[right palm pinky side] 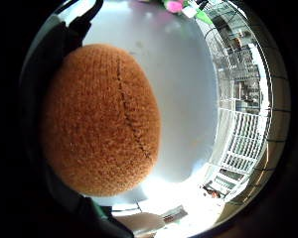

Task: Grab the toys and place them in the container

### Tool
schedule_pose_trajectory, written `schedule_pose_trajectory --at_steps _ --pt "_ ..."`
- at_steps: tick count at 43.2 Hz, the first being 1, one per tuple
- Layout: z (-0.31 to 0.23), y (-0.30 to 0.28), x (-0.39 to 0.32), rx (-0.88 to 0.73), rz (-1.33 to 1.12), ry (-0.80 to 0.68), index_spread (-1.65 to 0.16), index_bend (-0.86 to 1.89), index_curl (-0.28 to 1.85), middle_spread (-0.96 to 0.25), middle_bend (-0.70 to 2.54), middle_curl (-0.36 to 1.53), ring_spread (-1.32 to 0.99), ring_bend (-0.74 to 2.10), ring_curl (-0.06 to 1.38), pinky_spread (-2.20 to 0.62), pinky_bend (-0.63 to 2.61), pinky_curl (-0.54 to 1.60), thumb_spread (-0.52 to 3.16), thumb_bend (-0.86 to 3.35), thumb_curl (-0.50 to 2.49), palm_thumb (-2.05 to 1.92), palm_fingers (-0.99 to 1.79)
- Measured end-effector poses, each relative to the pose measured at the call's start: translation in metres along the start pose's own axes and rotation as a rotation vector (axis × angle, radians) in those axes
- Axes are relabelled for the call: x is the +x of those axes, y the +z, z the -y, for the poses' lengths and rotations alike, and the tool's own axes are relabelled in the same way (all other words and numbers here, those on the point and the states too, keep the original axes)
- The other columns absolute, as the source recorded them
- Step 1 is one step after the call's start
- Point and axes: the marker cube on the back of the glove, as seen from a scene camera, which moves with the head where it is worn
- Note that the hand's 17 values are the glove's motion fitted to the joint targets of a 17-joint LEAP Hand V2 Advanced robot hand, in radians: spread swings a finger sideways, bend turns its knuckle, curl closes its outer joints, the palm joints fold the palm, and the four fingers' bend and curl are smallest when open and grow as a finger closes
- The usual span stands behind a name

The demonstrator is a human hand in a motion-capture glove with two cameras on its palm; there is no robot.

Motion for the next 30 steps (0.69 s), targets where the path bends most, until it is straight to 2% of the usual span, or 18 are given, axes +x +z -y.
schedule_pose_trajectory --at_steps 8,15,20,30 --pt "0.01 0.004 0.007 0.094 -0.053 -0.001 -0.16 0.65 0.65 -0.09 0.94 0.62 -0.25 1.27 0.43 -0.4 0.56 0.41 1.03 0.43 0.51 0.84 1.34" --pt "0.036 -0.015 0.003 0.06 -0.079 0.013 -0.16 0.68 0.71 -0.14 1.02 0.64 -0.29 1.32 0.46 -0.45 0.66 0.45 0.76 0.35 0.58 0.81 1.29" --pt "0.05 -0.046 -0.014 0.068 -0.057 0.002 -0.17 0.65 0.74 -0.18 1.06 0.65 -0.31 1.35 0.48 -0.46 0.72 0.46 0.6 0.25 0.61 0.72 1.22" --pt "0.082 -0.134 -0.066 0.144 -0.077 -0.025 -0.21 0.47 0.8 -0.24 1.12 0.67 -0.33 1.42 0.5 -0.46 0.82 0.47 0.56 0.1 0.66 0.57 1.15"
